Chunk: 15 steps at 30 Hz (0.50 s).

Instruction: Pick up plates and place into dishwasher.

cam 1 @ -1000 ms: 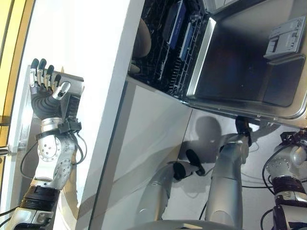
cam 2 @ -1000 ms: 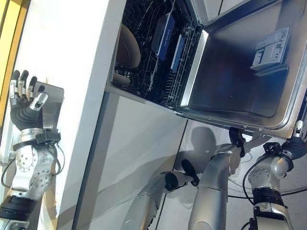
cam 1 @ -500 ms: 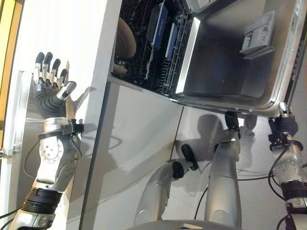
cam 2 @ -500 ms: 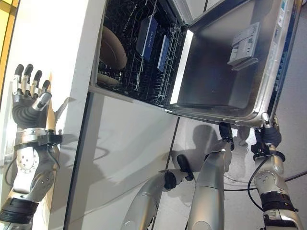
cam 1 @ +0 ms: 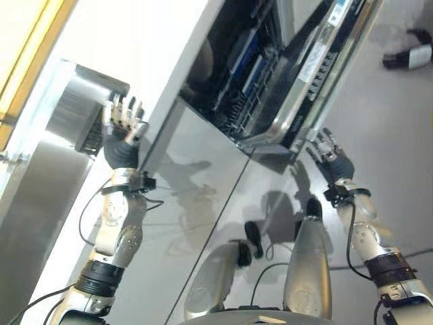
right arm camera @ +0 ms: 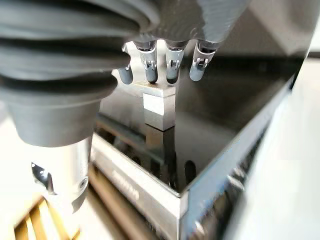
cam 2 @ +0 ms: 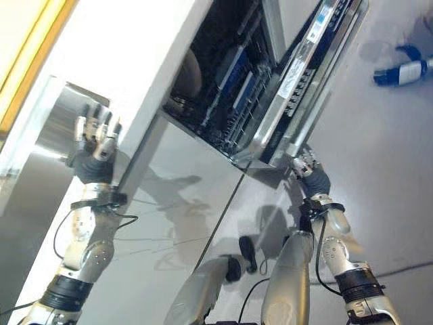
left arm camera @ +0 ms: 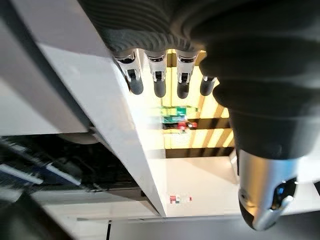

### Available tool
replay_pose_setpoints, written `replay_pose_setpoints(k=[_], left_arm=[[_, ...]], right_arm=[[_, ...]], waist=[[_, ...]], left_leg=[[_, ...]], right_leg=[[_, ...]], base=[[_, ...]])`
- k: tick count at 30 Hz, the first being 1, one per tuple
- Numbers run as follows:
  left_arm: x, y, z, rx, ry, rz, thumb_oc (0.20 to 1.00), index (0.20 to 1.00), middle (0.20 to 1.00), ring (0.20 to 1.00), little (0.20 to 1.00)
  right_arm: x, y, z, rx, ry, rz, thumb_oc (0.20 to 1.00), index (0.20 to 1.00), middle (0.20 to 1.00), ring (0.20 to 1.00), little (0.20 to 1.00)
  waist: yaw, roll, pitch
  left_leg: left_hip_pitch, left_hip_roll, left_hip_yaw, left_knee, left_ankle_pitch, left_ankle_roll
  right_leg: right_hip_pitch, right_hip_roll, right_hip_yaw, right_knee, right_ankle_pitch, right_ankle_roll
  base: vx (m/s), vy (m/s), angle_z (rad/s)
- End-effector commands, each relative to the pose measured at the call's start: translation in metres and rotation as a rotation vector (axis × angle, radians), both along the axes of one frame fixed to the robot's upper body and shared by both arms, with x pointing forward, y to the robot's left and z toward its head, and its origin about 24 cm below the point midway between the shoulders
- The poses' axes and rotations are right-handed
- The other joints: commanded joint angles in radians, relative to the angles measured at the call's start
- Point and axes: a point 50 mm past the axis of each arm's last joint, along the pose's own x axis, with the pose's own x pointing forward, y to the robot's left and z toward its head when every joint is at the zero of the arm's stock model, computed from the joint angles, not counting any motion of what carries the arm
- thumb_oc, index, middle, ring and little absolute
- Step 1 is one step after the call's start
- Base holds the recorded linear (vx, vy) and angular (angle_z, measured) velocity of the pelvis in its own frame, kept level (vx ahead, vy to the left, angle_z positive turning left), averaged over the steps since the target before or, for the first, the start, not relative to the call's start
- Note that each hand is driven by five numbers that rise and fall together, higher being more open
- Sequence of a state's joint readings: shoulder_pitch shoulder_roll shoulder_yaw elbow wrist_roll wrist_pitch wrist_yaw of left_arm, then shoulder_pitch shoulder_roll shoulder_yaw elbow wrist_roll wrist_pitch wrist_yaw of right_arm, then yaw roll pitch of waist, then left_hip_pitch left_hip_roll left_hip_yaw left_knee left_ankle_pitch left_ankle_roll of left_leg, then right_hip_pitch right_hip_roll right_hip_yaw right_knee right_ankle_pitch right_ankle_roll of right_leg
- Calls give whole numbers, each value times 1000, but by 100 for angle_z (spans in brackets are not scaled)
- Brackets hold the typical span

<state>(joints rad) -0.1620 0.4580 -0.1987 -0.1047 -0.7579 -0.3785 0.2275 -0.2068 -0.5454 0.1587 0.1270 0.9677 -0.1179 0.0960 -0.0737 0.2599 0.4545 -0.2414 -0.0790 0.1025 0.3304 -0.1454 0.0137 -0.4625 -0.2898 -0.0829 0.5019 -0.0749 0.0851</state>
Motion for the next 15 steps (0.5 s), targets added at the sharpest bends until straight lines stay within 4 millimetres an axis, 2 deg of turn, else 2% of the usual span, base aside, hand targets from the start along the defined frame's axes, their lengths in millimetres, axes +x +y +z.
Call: replay_pose_setpoints(k=[1,5,7,11,15], left_arm=[[-10,6,-19,51,122,-2,1000,1000,1000,1000,1000],[-11,8,-25,107,160,-6,1000,1000,1000,1000,1000],[-12,11,-29,144,182,-5,1000,1000,1000,1000,1000],[-15,14,-38,181,226,-2,1000,1000,1000,1000,1000],[-17,17,-45,221,271,-5,1000,1000,1000,1000,1000]], right_arm=[[7,60,80,53,-429,266,1000,1000,1000,1000,1000],[-1,62,62,97,-405,252,1000,1000,1000,1000,1000],[-7,66,49,133,-391,248,1000,1000,1000,1000,1000],[-15,69,32,167,-358,229,1000,1000,1000,1000,1000],[-21,68,21,192,-321,185,1000,1000,1000,1000,1000]], waist=[[76,-84,-16],[116,-143,-79],[142,-185,-120],[173,-232,-193],[189,-261,-244]], left_leg=[[-35,-12,-20,80,6,-8],[15,-11,-47,58,2,-1],[51,-2,-63,33,1,1],[127,12,-83,-44,14,4],[186,24,-84,-99,21,6]], right_leg=[[166,-68,51,-238,143,23],[271,-63,1,-293,157,26],[332,-51,-23,-331,166,30],[419,-26,-47,-393,173,40],[461,-8,-56,-419,174,48]], base=[[127,-60,67],[133,-126,70],[166,-187,31],[161,-98,36],[78,-61,31]])
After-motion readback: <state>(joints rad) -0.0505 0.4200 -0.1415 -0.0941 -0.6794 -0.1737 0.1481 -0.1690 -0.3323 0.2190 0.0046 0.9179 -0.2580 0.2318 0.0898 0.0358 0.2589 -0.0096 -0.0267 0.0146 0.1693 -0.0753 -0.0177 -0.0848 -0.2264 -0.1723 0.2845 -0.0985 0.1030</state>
